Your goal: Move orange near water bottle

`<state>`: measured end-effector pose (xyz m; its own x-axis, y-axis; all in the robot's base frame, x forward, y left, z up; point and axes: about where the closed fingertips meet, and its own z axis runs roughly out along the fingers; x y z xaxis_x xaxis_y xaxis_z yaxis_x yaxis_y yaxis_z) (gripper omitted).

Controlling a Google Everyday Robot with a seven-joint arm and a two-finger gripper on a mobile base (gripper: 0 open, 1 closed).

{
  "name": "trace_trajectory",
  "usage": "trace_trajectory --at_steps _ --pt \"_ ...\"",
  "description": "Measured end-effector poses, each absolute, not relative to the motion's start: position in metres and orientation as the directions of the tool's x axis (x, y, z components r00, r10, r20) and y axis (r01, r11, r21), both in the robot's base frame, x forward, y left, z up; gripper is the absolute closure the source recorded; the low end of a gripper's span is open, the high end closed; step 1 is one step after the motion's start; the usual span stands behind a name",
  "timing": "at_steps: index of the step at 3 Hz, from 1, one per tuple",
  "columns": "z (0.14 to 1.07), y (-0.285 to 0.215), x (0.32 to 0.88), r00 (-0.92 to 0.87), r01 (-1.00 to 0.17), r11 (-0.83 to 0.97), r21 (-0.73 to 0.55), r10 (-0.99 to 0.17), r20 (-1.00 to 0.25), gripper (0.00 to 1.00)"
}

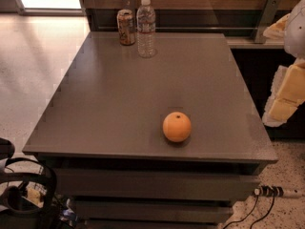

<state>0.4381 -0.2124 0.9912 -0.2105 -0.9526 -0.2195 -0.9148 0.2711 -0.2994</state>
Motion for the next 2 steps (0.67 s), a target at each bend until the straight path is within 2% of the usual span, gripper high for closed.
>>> trace_trajectory --at_steps 2 --pt "0.9909 -0.2117 0.4382 -0.201 -0.918 0.272 -0.29 -0.947 -0.251 0.0"
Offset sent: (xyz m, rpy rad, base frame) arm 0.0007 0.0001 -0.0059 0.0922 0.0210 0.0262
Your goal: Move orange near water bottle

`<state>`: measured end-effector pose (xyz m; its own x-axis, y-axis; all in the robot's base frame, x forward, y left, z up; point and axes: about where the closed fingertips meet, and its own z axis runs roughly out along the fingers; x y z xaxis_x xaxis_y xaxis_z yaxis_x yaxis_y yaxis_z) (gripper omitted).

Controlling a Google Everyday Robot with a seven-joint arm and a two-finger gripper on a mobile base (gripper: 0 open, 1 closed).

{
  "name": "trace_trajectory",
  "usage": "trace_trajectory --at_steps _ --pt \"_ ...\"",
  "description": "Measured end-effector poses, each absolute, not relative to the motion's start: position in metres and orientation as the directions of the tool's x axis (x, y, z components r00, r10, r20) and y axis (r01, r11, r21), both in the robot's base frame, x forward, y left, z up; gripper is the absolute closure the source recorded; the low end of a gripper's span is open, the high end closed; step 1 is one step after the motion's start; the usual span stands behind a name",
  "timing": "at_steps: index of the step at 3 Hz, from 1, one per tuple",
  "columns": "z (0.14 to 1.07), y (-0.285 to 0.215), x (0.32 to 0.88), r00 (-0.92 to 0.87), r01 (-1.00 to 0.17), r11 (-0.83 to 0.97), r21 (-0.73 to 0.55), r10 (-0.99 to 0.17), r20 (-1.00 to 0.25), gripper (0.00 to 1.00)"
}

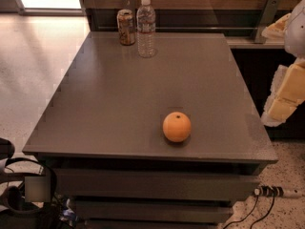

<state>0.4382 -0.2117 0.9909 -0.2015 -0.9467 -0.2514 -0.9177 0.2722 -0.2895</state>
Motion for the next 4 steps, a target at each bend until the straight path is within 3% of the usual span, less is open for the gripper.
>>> trace_trajectory --at_steps 1,2,4 --pt "0.976 -0.212 0.438 -0.177 -0.929 0.275 -0.25 -0.919 -0.354 0.0" --pt "0.944 -0.19 0.433 -0.129 -0.948 0.265 -0.178 -0.828 -0.546 0.0" --pt "0.896 -0.154 0.435 -0.045 -0.957 0.253 -0.142 -0.611 -0.79 0.0"
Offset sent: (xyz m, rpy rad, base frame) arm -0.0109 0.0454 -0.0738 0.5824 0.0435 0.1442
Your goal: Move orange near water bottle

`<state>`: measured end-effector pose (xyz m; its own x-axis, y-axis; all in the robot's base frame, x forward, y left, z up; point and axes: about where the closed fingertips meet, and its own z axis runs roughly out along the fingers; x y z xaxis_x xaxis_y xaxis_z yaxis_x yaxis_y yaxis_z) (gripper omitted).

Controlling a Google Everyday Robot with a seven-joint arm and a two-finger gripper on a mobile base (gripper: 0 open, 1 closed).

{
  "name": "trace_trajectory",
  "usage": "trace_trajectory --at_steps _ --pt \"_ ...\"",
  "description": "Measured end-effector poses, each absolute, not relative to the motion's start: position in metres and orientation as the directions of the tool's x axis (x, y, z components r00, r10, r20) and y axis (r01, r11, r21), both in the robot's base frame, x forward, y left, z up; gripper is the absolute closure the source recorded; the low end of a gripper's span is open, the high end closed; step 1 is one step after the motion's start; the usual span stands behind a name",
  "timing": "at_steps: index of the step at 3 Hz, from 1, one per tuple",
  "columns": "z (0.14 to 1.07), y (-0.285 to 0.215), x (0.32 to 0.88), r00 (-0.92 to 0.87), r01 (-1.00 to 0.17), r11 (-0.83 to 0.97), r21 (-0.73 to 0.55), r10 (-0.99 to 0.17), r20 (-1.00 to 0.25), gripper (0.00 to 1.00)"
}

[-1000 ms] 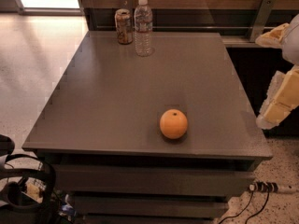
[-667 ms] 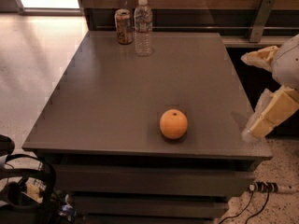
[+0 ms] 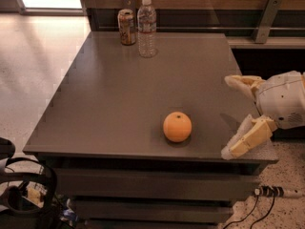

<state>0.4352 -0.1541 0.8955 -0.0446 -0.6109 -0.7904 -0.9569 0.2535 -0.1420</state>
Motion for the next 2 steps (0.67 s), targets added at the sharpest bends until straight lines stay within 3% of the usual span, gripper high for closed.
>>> trace_trajectory --at_steps 2 --pt "0.863 -0.125 0.449 0.004 -0.958 0.247 -0.144 -0.492 -0.871 0.0"
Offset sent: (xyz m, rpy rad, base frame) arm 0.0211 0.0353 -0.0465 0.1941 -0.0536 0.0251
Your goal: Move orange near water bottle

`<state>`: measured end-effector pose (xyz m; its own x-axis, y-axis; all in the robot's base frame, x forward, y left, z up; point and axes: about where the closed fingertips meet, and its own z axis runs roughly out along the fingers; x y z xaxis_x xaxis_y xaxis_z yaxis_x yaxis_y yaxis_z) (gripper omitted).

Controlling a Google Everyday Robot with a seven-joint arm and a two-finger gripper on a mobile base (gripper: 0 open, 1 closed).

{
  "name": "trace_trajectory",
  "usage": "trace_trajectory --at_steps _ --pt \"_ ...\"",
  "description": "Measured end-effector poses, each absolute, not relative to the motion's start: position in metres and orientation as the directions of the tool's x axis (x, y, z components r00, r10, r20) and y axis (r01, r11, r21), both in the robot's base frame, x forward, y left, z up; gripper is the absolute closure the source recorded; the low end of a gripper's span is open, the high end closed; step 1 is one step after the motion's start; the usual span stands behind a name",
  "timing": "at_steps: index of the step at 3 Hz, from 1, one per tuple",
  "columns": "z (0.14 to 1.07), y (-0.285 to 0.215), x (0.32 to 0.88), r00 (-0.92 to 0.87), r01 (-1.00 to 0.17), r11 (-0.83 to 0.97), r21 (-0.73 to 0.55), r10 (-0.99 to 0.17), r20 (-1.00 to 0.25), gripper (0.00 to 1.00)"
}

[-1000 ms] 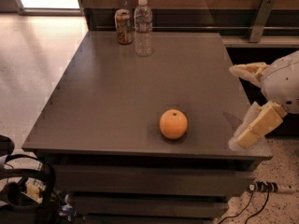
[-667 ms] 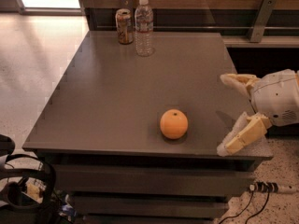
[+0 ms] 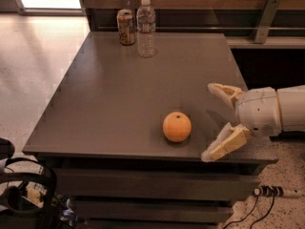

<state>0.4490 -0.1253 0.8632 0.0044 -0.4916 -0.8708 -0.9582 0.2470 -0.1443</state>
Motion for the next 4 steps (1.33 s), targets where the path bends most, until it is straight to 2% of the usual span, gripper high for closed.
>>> trace_trajectory --at_steps 3,4 --pt "0.847 -0.083 0.457 0.015 -0.976 0.19 -0.111 -0.446 -0.895 0.0" --pt "0.842 -0.074 0.46 0.013 -0.98 0.174 -0.099 -0.44 -0.898 0.13"
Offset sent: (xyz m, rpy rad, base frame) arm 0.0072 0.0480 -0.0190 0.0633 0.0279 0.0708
